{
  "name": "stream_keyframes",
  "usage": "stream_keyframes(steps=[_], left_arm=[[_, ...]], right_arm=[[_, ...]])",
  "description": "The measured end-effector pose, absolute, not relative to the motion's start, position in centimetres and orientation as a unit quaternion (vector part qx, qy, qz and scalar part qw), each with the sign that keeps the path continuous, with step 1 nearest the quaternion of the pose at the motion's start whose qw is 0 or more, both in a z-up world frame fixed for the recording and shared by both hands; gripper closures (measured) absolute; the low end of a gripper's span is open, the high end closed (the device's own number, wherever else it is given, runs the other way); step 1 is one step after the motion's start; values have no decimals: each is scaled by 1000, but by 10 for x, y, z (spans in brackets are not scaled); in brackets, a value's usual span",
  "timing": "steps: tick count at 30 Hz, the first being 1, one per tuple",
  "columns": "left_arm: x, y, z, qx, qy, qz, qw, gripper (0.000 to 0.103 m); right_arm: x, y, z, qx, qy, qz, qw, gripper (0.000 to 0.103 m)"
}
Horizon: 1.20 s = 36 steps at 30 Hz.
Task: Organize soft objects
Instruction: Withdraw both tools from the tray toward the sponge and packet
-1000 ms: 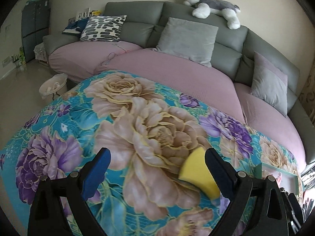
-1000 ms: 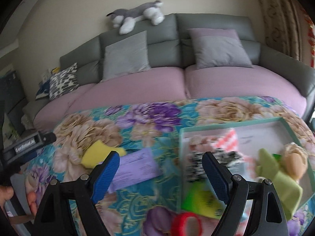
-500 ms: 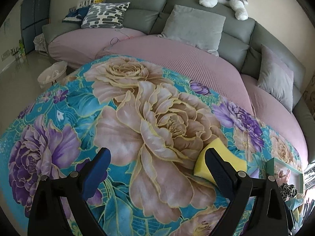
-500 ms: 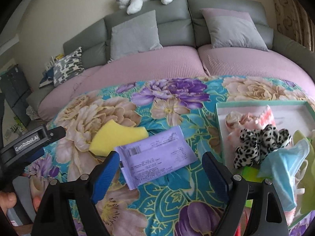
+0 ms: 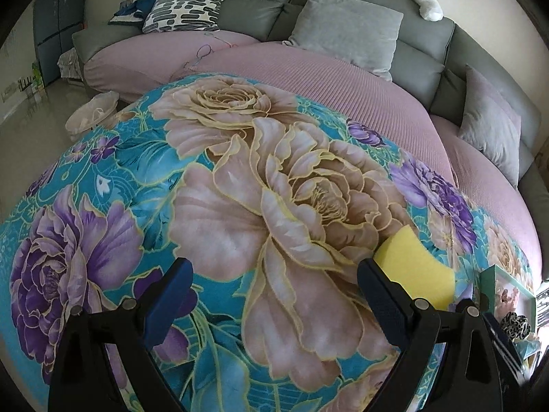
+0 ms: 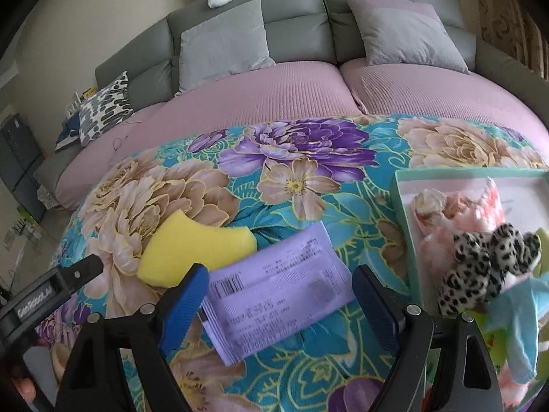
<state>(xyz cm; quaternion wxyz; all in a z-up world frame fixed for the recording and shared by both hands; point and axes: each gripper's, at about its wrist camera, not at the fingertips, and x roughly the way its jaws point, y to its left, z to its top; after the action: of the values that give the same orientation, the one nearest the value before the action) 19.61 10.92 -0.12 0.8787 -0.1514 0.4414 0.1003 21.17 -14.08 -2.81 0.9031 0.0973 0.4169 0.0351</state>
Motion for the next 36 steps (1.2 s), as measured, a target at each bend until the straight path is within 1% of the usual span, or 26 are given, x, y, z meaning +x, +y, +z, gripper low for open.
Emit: stream_keyframes(steps=[7,20,27,36], left_arm=[[198,112,-7,-158,450,98,873,6],[199,108,-9,-153,458,91,871,6],[200,109,-10,-158,461,88,869,6],[199,114,-11,-171,460,88,867,6]], right_arm=[[230,-137,-39,90,437,25,895,15],[199,-154,-51,87,470,-4,878,15],[190,-146,-53,56,486,-13,872,15],[181,-139,-52,53,499,-29,865,15]])
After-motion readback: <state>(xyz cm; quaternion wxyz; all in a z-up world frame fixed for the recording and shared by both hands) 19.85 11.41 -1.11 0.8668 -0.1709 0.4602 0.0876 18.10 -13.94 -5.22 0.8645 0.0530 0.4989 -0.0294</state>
